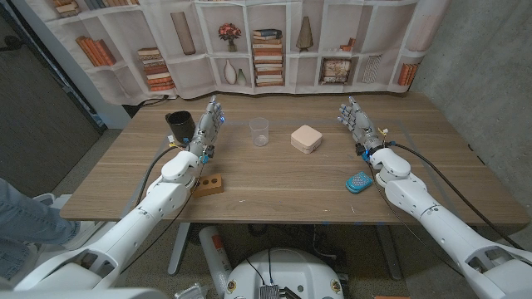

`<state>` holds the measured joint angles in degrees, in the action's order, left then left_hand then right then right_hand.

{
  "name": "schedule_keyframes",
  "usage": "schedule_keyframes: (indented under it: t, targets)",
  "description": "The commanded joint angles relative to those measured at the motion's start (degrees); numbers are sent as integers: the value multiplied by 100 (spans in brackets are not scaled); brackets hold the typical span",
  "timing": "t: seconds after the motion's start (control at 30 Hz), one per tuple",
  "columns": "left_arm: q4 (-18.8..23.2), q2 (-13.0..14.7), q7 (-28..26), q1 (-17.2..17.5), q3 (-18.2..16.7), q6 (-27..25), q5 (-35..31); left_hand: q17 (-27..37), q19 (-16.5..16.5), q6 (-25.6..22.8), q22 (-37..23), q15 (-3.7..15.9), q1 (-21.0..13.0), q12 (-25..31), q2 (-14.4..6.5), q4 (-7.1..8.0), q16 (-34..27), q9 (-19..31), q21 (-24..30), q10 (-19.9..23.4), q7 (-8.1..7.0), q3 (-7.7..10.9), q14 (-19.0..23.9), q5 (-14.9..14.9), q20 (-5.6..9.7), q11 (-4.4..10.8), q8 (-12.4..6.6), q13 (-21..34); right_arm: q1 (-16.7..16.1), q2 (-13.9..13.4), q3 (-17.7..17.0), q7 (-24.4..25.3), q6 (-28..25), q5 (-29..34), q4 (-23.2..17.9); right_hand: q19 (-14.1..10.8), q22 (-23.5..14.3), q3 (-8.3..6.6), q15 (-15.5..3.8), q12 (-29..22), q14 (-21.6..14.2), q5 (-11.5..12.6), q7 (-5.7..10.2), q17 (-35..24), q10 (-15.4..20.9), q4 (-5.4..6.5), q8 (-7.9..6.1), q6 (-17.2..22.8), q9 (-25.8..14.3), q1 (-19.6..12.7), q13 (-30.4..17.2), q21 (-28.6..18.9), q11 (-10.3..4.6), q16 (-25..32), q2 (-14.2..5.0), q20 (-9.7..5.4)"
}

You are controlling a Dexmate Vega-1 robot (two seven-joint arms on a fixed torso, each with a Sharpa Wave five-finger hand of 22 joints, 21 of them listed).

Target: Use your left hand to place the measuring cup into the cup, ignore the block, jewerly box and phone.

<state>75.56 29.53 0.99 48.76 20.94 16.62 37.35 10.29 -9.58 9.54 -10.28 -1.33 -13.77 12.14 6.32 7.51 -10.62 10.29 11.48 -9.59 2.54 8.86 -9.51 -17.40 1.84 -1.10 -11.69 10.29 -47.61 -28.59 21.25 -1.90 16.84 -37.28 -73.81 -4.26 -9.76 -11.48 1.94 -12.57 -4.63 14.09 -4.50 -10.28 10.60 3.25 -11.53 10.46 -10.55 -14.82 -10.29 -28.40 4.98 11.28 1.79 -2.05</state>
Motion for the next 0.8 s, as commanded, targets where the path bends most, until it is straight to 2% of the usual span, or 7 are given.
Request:
schedule_keyframes:
  t: [0.03, 0.27, 0.37, 0.57, 0.8]
  targets:
    - [134, 32, -74, 75, -33, -65, 13, 10, -486, 479, -7, -6, -85, 17, -19, -17, -38, 30, 28, -214, 5, 47, -490, -51, -3, 1, -28, 25, 28, 51, 14, -33, 82, -12, 39, -56, -26, -33, 11, -22, -37, 35, -5, -24, 58, -9, -21, 50, -16, -54, -23, -19, -11, 25, -10, -162]
    - [95, 21, -30, 59, -25, -27, 11, 9, -480, 459, -7, -8, -110, 26, -45, -29, -46, 31, 27, -175, -6, 50, -453, -67, -16, 1, -27, 26, -23, 34, -8, 9, 66, -28, -19, -66, -27, -34, 15, -19, -40, 36, 4, -23, 62, -16, -19, 60, -17, -62, -24, -3, -9, 20, -19, -161]
    - [20, -32, 10, 40, -38, 57, 41, 8, -435, 343, -7, -28, -164, 70, -96, -54, -90, 32, 38, -18, -4, 56, -291, -99, -28, 8, -54, 27, -23, 29, -5, -46, 99, -33, 3, -74, -27, -34, 15, -17, -46, 37, 0, -23, 59, -18, -19, 64, -17, -64, -24, 0, -13, 20, -21, -162]
    - [-61, -41, 78, -15, -16, 90, 22, 5, -338, 184, -9, -20, -217, 99, -142, -79, -105, 35, 66, 114, 8, 61, -178, -128, -49, 16, -95, 30, -65, 32, -29, 8, 120, -38, -51, -229, -24, -35, -14, -17, -107, 39, -12, -18, 76, -44, -10, 67, -18, -90, -26, -18, -19, 28, -23, -124]
    - [-36, -11, 39, -30, -3, 116, -65, 4, -307, 130, -9, -18, -250, 107, -171, -93, -105, 36, 71, 162, -5, 68, -138, -143, -56, 22, -103, 30, -98, 17, -58, 51, 135, -40, -70, -194, -23, -38, 9, -20, -111, 40, -16, -15, 100, -64, -8, 79, -18, -113, -27, 27, -29, 17, -29, -146]
